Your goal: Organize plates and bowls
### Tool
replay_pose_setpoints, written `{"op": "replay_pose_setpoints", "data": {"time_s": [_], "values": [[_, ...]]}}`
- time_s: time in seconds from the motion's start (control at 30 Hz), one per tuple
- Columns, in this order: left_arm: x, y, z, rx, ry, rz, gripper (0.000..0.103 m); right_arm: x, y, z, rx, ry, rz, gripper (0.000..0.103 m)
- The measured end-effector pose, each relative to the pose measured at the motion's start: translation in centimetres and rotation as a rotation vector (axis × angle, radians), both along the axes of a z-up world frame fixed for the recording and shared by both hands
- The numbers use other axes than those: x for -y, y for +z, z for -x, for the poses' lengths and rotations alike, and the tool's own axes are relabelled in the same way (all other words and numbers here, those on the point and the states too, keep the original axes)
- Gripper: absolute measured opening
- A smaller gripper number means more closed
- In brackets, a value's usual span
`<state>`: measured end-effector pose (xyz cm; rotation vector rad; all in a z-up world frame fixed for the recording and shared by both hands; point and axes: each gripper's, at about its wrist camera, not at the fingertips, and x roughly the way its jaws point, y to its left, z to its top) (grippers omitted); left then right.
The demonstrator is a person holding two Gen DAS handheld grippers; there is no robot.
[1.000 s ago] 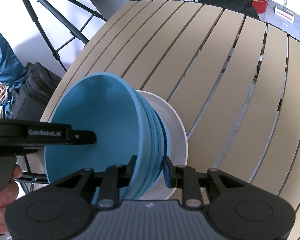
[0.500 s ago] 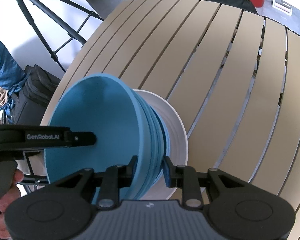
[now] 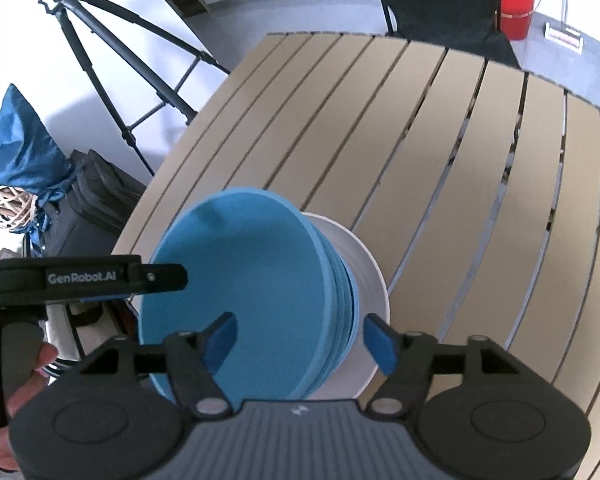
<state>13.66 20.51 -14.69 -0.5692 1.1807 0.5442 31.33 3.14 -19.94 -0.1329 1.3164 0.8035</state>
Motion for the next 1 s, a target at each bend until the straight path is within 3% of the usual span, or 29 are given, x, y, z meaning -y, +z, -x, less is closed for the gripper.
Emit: {"op": "replay_pose_setpoints", "data": {"time_s": [0.13,0.23,0.27,0.67,1.0], "values": [[0.5,1.8,0.9,0.011,-0.006,-0.05,0.09,0.9,1.4,0.7,0.027,-0.018,-0.003,0.092],[1.0,3.1,1.6,0.028,-0.002,-0.083,0.101,1.7,2.3,1.1,0.041,-0.034,-0.003,0.096],[1.3,3.5,1.9,0.034,0.001,-0.097,0.103,2.1,2.5,1.3,0.046,-0.038,-0.006,0.103],[6.1,8.1,6.4,0.104,0.02,-0.18,0.103,7.1,6.4,5.9,0.154,-0.057,-0.028,0.103],[12.1,13.3,13.1,0.236,0.012,-0.264,0.103,14.6,12.0,12.7,0.307,-0.098,-0.062,0.103]]}}
